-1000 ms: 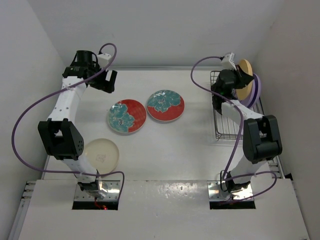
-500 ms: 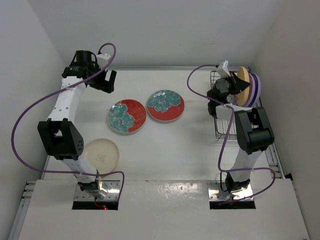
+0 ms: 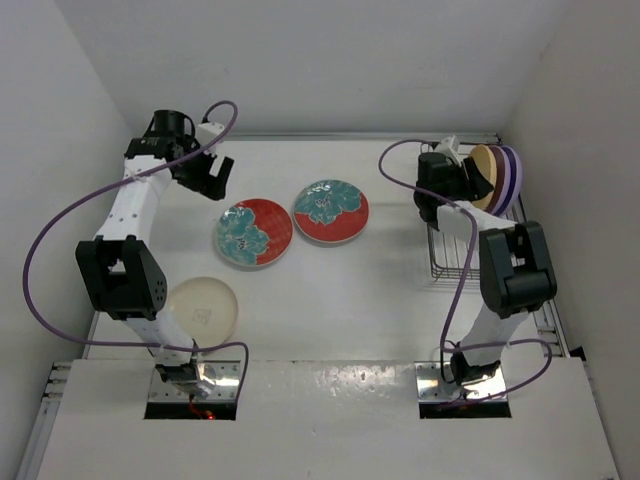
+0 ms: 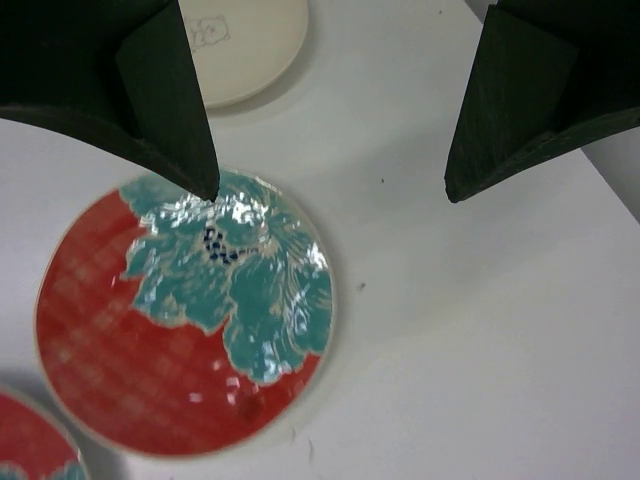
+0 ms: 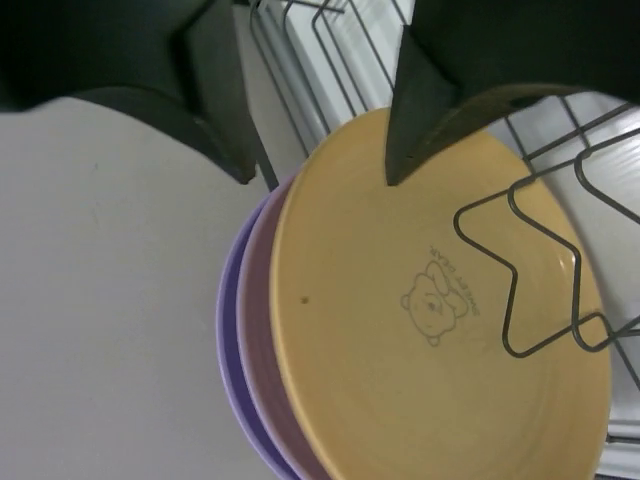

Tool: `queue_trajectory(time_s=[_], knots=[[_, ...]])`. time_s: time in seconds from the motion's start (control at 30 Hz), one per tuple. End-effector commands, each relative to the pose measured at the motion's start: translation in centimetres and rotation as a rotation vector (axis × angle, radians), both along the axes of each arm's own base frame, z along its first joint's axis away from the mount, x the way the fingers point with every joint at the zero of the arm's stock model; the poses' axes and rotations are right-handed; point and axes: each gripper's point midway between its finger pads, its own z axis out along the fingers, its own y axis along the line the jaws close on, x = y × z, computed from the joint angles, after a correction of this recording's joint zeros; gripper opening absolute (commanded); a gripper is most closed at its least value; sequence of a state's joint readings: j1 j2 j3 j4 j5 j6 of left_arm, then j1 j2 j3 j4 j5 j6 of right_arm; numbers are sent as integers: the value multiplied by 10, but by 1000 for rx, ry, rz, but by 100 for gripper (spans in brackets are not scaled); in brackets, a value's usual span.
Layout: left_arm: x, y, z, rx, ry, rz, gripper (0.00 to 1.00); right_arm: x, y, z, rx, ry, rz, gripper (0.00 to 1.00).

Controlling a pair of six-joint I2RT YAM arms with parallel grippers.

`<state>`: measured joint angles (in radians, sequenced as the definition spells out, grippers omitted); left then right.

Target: Load the plates into the dish rack

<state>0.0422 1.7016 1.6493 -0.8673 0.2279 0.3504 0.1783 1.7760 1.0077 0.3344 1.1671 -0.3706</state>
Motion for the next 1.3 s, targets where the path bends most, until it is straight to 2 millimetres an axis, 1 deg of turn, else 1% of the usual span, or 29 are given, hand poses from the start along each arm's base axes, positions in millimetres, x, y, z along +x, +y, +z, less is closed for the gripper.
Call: queue_trajectory(time_s=[0.0,0.03,0.07,0.13,0.17,0.2,0.23,0.27,0.3,0.37,0.43,0.47,0.5,0.6,0.67,0.7,0.73,0.8,0.87,0.9,0.93,0.97,1.0,1.03,1.1,1.13,1.17,1.2,1.27], knots=[[-41,15,-19,40,123,-119,100,-1,3,24,162,-124,-17,56],[-53,15,-25,28,152,-163,100,-2,3,28,168,-118,-7,62],[-80,24,-43,26,246,-174,100,-2,4,29,172,-106,1,64],[-106,40,-65,81,332,-231,100,-4,6,37,188,-73,19,71],[-132,45,-90,85,431,-237,100,-3,8,40,208,-90,21,73],[-146,58,-99,105,467,-234,100,-1,11,45,233,-102,40,75],[-158,65,-109,112,510,-227,100,-4,13,46,249,-73,54,78],[-176,70,-124,110,556,-220,100,-3,17,52,284,-105,70,80],[-186,79,-131,106,579,-191,100,-3,18,54,296,-103,77,81],[-202,83,-148,81,617,-164,100,-3,27,61,357,-117,116,85],[-208,92,-158,67,625,-133,100,-6,29,65,381,-102,132,89],[-210,91,-164,47,629,-125,100,-7,35,70,408,-111,159,89],[-212,93,-176,39,641,-118,100,-7,36,73,414,-114,164,90],[-213,107,-197,62,673,-34,96,-12,42,83,439,-127,203,90],[-222,104,-212,22,745,-12,78,-19,43,90,452,-145,220,90],[-219,102,-215,4,747,-16,68,-21,44,98,459,-167,234,90],[-222,99,-217,-21,775,-14,47,-23,45,100,462,-170,240,90],[-220,93,-211,-75,769,-15,26,-30,46,111,474,-203,263,90],[-215,89,-202,-97,748,-40,0,-33,49,114,482,-211,286,90],[-206,87,-194,-116,711,-56,0,-39,50,125,488,-240,301,90],[-210,81,-184,-143,725,-81,0,-40,51,127,496,-240,309,90],[-207,80,-176,-150,701,-131,0,-42,57,130,517,-236,344,90],[-202,73,-156,-185,667,-164,0,-43,65,134,549,-237,396,90],[-200,71,-146,-194,643,-195,0,-43,70,138,572,-244,424,90],[-191,56,-127,-189,570,-325,0,-42,102,144,675,-228,596,90],[-187,51,-112,-159,516,-355,0,-43,123,145,744,-213,697,90],[-181,42,-104,-117,475,-425,0,-42,137,145,779,-204,753,93],[-178,30,-97,-122,439,-456,0,-44,166,147,880,-179,879,94],[-165,7,-76,-81,356,-546,0,-45,196,148,971,-171,964,94]])
